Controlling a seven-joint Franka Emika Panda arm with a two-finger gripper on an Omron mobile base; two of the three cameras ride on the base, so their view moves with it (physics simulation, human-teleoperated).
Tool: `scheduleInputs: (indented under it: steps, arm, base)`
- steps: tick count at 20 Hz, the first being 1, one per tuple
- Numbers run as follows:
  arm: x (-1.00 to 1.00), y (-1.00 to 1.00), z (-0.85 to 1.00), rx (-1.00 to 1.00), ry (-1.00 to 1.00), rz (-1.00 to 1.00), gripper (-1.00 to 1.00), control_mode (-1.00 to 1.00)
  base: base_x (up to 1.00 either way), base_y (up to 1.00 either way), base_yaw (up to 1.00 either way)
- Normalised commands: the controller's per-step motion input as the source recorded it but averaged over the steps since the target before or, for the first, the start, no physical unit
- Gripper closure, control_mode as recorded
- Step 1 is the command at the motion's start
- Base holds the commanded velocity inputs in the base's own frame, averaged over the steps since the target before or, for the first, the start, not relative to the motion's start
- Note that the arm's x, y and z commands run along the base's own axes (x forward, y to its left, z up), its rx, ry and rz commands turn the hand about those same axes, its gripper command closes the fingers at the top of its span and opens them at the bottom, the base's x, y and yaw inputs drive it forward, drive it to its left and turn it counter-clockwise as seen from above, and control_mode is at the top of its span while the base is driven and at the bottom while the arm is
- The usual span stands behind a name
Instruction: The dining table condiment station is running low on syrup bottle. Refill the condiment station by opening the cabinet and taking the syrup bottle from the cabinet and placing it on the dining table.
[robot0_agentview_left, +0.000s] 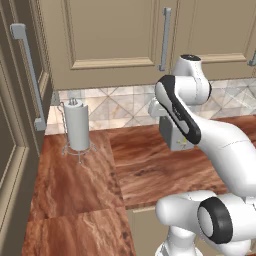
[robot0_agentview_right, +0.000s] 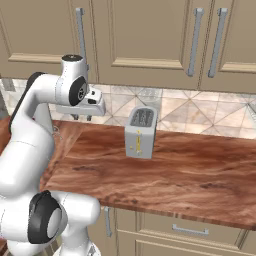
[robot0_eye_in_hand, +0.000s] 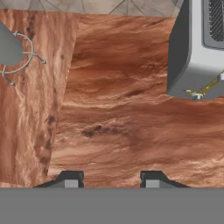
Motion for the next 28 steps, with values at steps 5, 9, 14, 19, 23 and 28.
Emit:
scheduleInputs:
  steps: [5, 9, 14, 19, 23, 28]
  arm:
    - [-0.08, 0.00, 0.00, 0.00, -0.01, 0.00, -1.00, -1.00]
    - [-0.17, 0.00, 0.00, 0.00, -0.17, -0.03, -1.00, -1.00]
    - [-0.60, 0.04, 0.43, -0.02, -0.76, -0.05, -1.00, -1.00]
    - [-0.21, 0.03, 0.95, 0.00, -0.76, 0.00, -1.00, -1.00]
    - [-0.12, 0.00, 0.99, 0.01, -0.67, 0.00, -1.00, -1.00]
    - [0.18, -0.03, 0.43, 0.15, -0.32, 0.00, -1.00, -1.00]
  base:
    - [0.00, 0.00, 0.00]
    - [0.00, 0.00, 0.00]
    - [0.00, 0.00, 0.00]
    - [0.00, 0.00, 0.00]
    - [0.00, 0.00, 0.00]
    - [0.00, 0.00, 0.00]
